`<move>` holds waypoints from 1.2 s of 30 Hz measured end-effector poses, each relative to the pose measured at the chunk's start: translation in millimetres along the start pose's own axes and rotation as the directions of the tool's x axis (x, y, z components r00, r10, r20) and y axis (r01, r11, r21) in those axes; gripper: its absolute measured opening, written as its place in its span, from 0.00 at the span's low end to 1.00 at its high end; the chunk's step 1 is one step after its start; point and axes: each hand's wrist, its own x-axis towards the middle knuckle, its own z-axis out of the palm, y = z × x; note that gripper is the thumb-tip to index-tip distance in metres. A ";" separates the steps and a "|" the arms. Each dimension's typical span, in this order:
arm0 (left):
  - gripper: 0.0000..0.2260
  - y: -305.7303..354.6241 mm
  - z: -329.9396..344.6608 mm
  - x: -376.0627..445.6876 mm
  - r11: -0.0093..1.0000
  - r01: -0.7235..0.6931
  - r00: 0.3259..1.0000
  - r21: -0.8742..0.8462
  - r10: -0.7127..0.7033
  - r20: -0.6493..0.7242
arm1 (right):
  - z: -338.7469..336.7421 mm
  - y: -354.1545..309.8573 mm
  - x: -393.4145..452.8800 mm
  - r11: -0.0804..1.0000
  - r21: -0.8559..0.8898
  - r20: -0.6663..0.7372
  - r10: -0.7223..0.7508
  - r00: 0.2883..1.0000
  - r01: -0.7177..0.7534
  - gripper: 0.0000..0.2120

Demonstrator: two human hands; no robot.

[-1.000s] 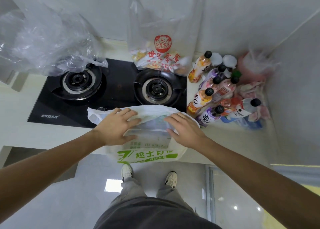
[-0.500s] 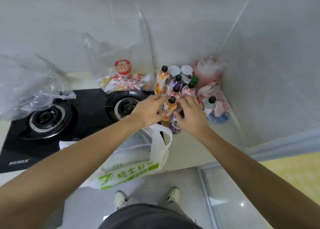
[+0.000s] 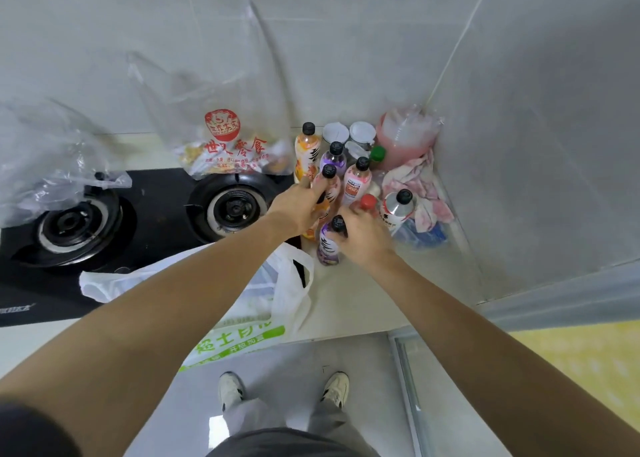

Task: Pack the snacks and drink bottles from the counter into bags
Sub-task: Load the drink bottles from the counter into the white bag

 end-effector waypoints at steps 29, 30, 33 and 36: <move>0.12 -74.2 -119.7 -182.6 0.971 0.147 0.937 -0.187 -0.197 -0.288 | -48.1 -127.9 -22.8 0.913 0.283 -0.282 -0.213 0.936 0.293 0.11; 0.12 -79.9 -115.1 -191.9 0.967 0.166 0.938 -0.192 -0.215 -0.273 | -41.0 -134.8 -26.5 0.912 0.292 -0.259 -0.216 0.941 0.289 0.11; 0.11 -93.1 -97.2 -215.8 0.953 0.215 0.936 -0.213 -0.264 -0.232 | -18.5 -151.1 -37.4 0.923 0.283 -0.185 -0.214 0.959 0.260 0.12; 0.11 -100.6 -76.1 -232.8 0.935 0.252 0.937 -0.248 -0.300 -0.177 | 3.5 -160.1 -48.2 0.928 0.269 -0.117 -0.233 0.965 0.257 0.13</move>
